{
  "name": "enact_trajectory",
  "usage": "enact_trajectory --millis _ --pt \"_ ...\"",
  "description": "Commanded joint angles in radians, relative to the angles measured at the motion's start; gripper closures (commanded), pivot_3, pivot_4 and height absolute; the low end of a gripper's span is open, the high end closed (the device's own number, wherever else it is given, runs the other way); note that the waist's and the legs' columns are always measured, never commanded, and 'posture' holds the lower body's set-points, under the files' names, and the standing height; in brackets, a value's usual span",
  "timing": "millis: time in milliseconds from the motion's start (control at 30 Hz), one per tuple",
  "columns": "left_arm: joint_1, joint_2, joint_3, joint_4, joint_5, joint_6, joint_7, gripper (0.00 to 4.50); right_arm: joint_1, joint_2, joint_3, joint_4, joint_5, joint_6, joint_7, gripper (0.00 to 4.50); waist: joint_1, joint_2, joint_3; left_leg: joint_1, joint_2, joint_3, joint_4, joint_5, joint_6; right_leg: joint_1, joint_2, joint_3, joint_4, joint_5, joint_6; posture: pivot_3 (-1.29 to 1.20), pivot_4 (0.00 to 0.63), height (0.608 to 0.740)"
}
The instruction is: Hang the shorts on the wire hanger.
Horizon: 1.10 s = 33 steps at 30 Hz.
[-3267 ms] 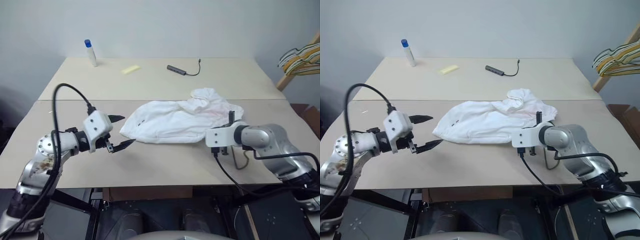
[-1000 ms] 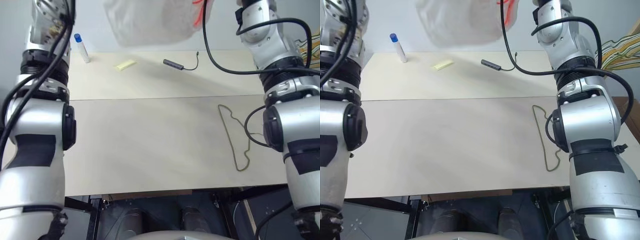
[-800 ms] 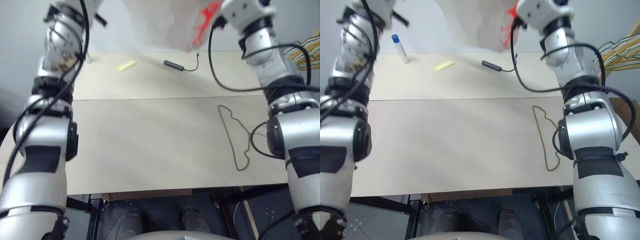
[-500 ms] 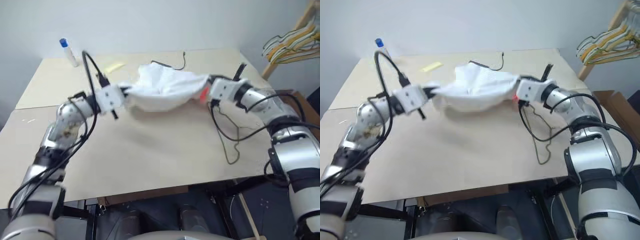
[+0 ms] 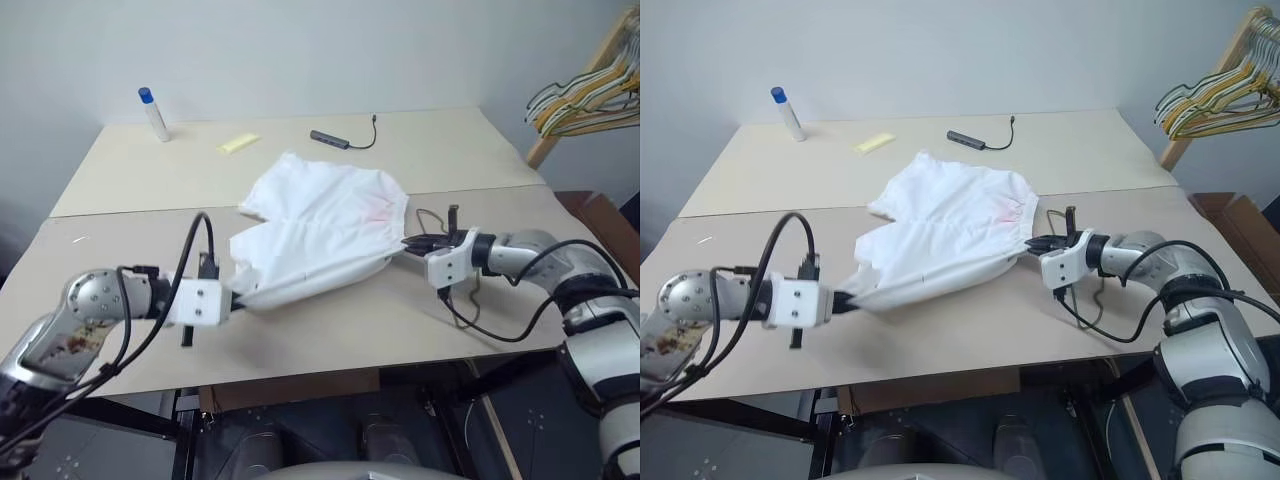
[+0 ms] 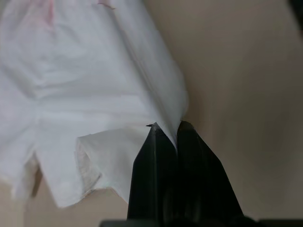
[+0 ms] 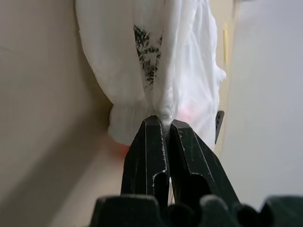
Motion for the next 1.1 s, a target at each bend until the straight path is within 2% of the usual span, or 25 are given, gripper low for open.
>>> enact_trajectory --millis 33,333,600,667,700,833,967,1033,1100 --pt "0.049 0.030 0.043 -0.085 -0.036 0.035 -0.035 4.45 0.054 -0.078 -0.047 -0.042 0.042 0.002 0.003 4.50 0.002 0.000 0.000 0.000 0.000 0.000 0.000 0.000 0.000 0.000 0.000 0.000 0.000 0.000 0.000 0.02 0.000 0.740" --pt "0.202 0.052 0.097 -0.205 -0.144 0.073 -0.113 4.45 0.322 -0.161 -0.103 -0.354 0.262 0.030 0.126 4.50 -0.006 0.000 0.000 0.004 0.001 0.002 0.000 -0.001 0.001 0.002 0.001 0.004 0.000 0.000 -0.001 0.00 0.000 0.740" --pt "0.358 0.003 0.041 -0.179 -0.066 0.019 -0.092 4.45 0.524 -0.198 -0.155 -0.629 0.375 0.152 0.212 4.50 -0.006 -0.001 -0.001 0.008 0.001 0.007 0.000 -0.002 0.002 0.003 0.001 0.009 0.001 0.000 -0.001 0.00 0.000 0.740" --pt "0.369 -0.009 0.031 -0.165 -0.056 0.010 -0.091 3.99 0.559 -0.203 -0.165 -0.679 0.404 0.182 0.235 3.82 -0.004 -0.002 -0.002 0.008 0.002 0.008 0.000 -0.002 0.003 0.003 0.001 0.009 0.001 0.000 -0.001 0.00 0.000 0.740" --pt "0.367 -0.020 0.041 -0.152 -0.069 0.011 -0.089 3.81 0.592 -0.224 -0.168 -0.729 0.454 0.216 0.272 3.58 -0.003 -0.002 -0.002 0.008 0.002 0.008 0.000 -0.002 0.003 0.003 0.002 0.009 0.001 0.000 -0.001 0.01 0.000 0.740" --pt "0.372 -0.051 0.151 -0.094 -0.166 -0.013 -0.098 2.57 0.755 -0.364 -0.222 -0.951 0.697 0.401 0.428 2.24 0.023 -0.002 -0.002 0.008 0.002 0.009 0.000 -0.003 0.004 0.002 0.002 0.009 0.000 0.000 -0.001 0.02 0.000 0.740" --pt "0.372 -0.062 0.271 -0.047 -0.309 0.002 -0.164 2.53 0.885 -0.460 -0.346 -1.096 0.907 0.614 0.509 0.87 0.029 -0.003 -0.003 0.008 0.003 0.010 0.000 -0.003 0.005 0.002 0.001 0.010 0.000 0.000 -0.001 0.02 0.000 0.740" --pt "0.331 -0.101 0.311 -0.001 -0.401 0.024 -0.181 2.53 0.906 -0.457 -0.442 -1.141 1.028 0.801 0.483 0.87 0.027 -0.004 -0.004 0.009 0.003 0.011 0.000 -0.003 0.005 0.002 0.002 0.010 0.000 -0.001 -0.001 0.02 0.000 0.740" --pt "0.277 -0.159 0.314 0.043 -0.453 0.043 -0.172 2.53 0.896 -0.439 -0.500 -1.146 1.052 0.943 0.445 0.87 0.028 -0.004 -0.005 0.009 0.004 0.012 0.001 -0.003 0.005 0.002 0.002 0.011 0.000 -0.001 -0.001 0.01 0.000 0.740"
